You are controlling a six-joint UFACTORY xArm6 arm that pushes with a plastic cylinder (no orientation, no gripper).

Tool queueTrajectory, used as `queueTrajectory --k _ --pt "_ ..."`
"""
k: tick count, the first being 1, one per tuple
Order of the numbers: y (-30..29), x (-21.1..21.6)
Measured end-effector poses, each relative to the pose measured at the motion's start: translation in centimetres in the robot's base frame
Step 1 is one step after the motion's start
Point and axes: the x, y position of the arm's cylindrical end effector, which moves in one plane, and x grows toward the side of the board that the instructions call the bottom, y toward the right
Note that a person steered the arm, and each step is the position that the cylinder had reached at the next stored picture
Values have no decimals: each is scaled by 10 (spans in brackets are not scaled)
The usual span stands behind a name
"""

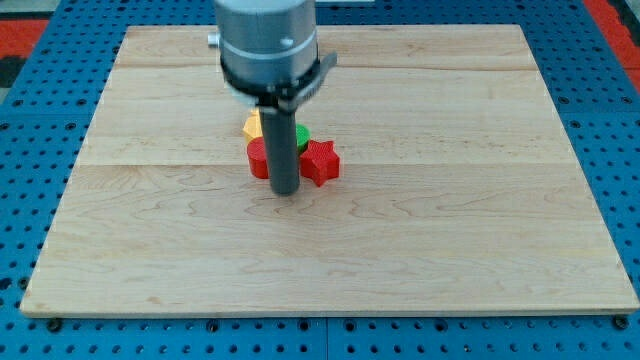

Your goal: Arrange the group of blocks at the center of the board

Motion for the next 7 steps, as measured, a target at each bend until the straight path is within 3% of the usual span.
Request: queueTrajectory --k 1,2,5,6,7 --pt "53 15" --pt "83 -21" --pt "36 -74" --pt "88 -78" --pt "97 -88"
